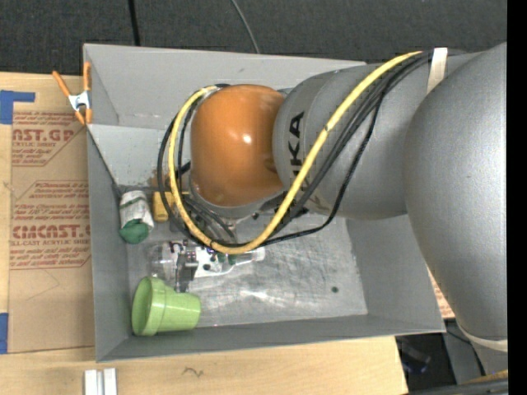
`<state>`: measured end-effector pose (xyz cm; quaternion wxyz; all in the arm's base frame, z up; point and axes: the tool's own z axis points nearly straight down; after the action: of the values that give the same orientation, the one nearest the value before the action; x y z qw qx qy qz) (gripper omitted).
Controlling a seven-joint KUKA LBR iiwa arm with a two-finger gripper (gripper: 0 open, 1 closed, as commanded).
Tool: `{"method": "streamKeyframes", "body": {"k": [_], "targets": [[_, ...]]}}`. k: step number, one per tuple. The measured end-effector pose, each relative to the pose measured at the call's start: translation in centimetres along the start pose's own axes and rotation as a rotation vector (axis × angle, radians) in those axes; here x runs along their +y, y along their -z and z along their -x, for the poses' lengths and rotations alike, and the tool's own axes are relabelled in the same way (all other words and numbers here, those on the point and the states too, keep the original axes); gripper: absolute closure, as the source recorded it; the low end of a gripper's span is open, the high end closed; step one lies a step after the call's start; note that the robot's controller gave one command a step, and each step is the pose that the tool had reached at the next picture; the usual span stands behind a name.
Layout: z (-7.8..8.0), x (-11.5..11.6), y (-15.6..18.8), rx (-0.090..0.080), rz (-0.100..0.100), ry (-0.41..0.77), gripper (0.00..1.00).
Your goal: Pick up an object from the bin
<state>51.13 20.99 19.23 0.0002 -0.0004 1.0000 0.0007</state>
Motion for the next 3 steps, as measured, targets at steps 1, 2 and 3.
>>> {"method": "streamKeyframes", "body": {"k": [1,2,3], "targets": [[0.0,0.0,0.0,0.0,0.0,0.0,0.0],[0.07,0.0,0.01,-0.001,0.0,0.005,0.0],[-0.15,-0.02,0.63,0.007,-0.004,0.013,0.0]]}}
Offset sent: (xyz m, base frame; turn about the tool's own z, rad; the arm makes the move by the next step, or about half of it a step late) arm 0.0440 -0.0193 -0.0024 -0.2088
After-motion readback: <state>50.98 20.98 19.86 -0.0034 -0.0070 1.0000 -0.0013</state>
